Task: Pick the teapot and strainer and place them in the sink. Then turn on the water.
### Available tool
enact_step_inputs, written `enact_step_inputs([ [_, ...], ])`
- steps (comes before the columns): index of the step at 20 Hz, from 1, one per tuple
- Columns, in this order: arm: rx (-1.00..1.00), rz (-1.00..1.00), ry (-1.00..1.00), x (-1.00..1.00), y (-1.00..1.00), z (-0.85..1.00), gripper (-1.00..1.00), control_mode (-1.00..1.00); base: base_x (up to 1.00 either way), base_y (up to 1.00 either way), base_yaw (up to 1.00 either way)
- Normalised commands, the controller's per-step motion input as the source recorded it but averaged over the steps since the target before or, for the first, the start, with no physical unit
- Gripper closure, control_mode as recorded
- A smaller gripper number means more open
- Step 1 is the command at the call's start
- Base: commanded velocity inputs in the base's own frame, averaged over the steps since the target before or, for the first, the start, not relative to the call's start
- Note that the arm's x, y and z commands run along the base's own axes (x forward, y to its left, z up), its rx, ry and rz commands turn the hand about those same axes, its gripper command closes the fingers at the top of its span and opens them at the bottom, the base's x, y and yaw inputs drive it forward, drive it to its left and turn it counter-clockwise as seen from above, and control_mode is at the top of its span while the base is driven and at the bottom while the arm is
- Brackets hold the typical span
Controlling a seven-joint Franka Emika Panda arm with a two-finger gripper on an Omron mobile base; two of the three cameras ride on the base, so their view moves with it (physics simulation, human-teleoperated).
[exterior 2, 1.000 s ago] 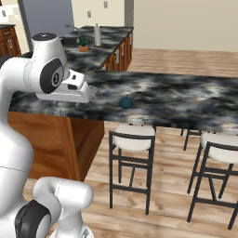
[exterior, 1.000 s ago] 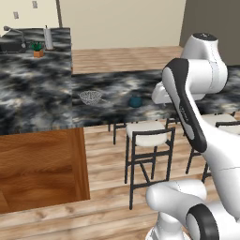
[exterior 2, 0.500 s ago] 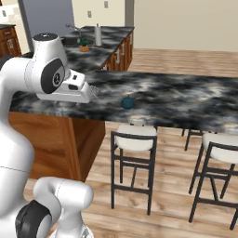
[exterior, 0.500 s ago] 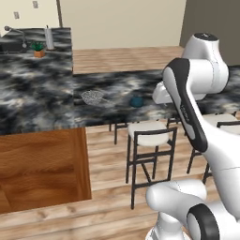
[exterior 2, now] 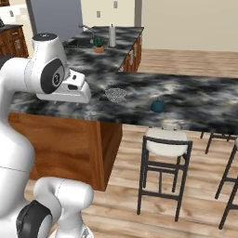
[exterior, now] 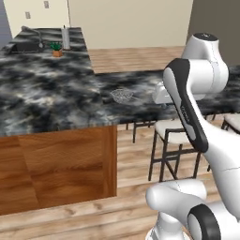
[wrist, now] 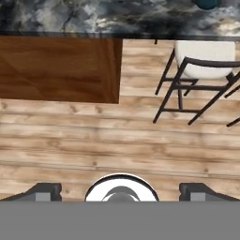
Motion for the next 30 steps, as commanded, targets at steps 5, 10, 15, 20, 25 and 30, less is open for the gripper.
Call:
enact_step_inputs([
  [5, 0.0, 0.0, 0.0, 0.0, 0.0, 0.0, -1.0, 1.0, 0.65, 0.53, 0.0],
  [10, 0.0, 0.0, 0.0, 0.0, 0.0, 0.0, -1.0, 1.0, 1.0, 0.0, 0.01],
  [15, 0.0, 0.0, 0.0, 0.0, 0.0, 0.0, -1.0, 1.0, 0.99, -0.28, 0.07],
  [20, 0.0, 0.0, 0.0, 0.0, 0.0, 0.0, -1.0, 1.0, 0.67, -0.35, 0.12],
  [25, 0.0, 0.0, 0.0, 0.0, 0.0, 0.0, -1.0, 1.0, 0.01, -0.04, 0.01],
  [30, 0.0, 0.01, 0.01, 0.08, -0.05, -0.04, -1.0, -1.0, 0.0, 0.0, 0.0],
])
